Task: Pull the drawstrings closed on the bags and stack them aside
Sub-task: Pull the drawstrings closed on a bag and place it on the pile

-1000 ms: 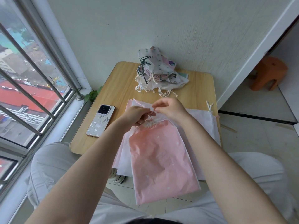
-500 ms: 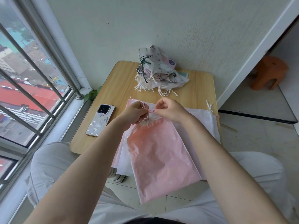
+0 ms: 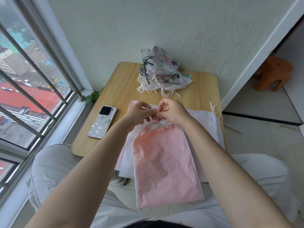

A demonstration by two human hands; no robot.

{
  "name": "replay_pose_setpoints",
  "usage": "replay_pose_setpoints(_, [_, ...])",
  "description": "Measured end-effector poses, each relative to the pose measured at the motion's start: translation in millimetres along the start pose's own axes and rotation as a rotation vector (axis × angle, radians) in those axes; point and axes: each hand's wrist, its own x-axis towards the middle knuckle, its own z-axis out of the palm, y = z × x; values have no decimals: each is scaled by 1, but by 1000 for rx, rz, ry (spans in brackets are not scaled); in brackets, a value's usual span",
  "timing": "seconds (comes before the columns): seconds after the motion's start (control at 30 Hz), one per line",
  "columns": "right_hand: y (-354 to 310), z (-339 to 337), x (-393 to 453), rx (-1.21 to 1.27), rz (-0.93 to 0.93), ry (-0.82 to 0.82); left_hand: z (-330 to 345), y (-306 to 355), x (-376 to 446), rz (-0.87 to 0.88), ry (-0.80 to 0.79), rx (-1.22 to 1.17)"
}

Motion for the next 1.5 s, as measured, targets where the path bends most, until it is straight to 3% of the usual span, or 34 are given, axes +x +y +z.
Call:
replay_pose_setpoints(0.2, [2,-1,1,-187,-8,87,-1,1,-3,-16,-19,44])
replay_pose_setpoints(0.37, [0,1,4,-291,-28,88,4,3,-3,-38,64,111])
replay_pose_setpoints(0.73, [-12,-4,6,-725,-52,-86,11,7,3,104,84,454])
replay_pose_setpoints(0.9, [-7,-13,7,-426,59,-192,11,4,2,208,144,510])
replay_pose_setpoints(1.0, [-7,-16,3,23,214,-267,13,0,2,280,187,464])
replay_pose_setpoints(1.13, [1,-15,3,429,362,-284,18,-6,-1,387,444,483])
replay_pose_setpoints(1.2, [5,-13,4,523,410,-273,19,-5,-3,363,515,540])
replay_pose_setpoints(1.37, [9,-11,7,564,459,-246,21,-3,-6,354,325,443])
replay_pose_setpoints(1.5, [9,-11,5,540,436,-214,20,-4,-6,334,316,434])
